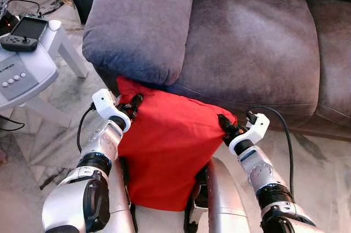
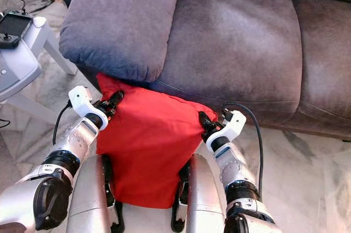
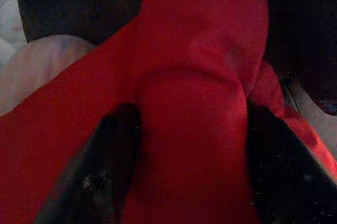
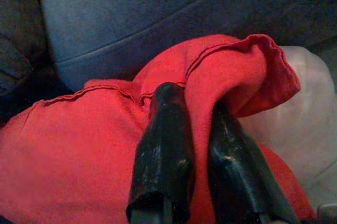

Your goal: Move the pillow to the sofa from floor

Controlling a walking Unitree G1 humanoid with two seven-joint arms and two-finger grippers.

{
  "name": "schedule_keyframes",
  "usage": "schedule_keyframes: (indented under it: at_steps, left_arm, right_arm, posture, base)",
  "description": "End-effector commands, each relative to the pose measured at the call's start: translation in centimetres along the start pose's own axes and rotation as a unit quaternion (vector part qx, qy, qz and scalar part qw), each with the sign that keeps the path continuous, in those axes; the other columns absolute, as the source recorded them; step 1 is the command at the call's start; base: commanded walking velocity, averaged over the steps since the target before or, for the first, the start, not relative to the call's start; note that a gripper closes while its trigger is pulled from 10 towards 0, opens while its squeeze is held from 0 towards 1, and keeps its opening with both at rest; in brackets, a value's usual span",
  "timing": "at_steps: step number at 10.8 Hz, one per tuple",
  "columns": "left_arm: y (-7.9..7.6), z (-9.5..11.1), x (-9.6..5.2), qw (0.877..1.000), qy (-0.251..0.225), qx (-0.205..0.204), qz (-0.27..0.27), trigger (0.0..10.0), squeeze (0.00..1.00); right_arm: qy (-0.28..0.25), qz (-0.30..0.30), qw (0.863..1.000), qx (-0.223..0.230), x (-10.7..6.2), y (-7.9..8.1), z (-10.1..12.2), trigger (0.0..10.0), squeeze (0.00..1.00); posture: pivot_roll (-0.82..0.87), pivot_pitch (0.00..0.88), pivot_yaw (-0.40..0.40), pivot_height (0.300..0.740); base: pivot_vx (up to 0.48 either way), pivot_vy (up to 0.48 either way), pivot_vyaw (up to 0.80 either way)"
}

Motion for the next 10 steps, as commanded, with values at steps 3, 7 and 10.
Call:
schedule_keyframes:
  at_steps: [3, 7, 10]
  left_arm:
    - [1.04, -1.85, -0.48, 0.999, 0.035, 0.013, 0.022, 0.0, 0.00]
    - [0.72, -1.97, -0.44, 0.999, 0.031, 0.031, 0.016, 0.0, 0.00]
    - [0.97, -1.42, -0.67, 0.999, 0.005, 0.036, 0.023, 0.0, 0.00]
  right_arm:
    - [0.006, -0.017, 1.000, 0.005, -0.85, -1.09, -0.65, 10.0, 0.00]
    - [0.012, -0.012, 1.000, -0.005, -0.74, -0.74, -0.98, 10.0, 0.00]
    - [0.010, -0.015, 1.000, -0.010, -0.49, -0.72, -0.83, 10.0, 0.00]
  posture:
    - [0.02, 0.367, -0.170, 0.575]
    - [0.03, 0.357, -0.161, 0.575]
    - [0.05, 0.331, -0.151, 0.575]
  base:
    - [0.000, 0.000, 0.00]
    - [0.000, 0.000, 0.00]
    - [0.000, 0.000, 0.00]
Point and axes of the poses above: a point about 5 cm out from each wrist's last joint towards the gripper, its own x axis pointing out of the wrist towards the gripper, its own z axis along the axis of the wrist's last joint, y = z × x, the point moved 3 cm from there along x, pointing out of the wrist towards the gripper, and after that the axes turned 6 degrees about -x, right-handed, at the moved point
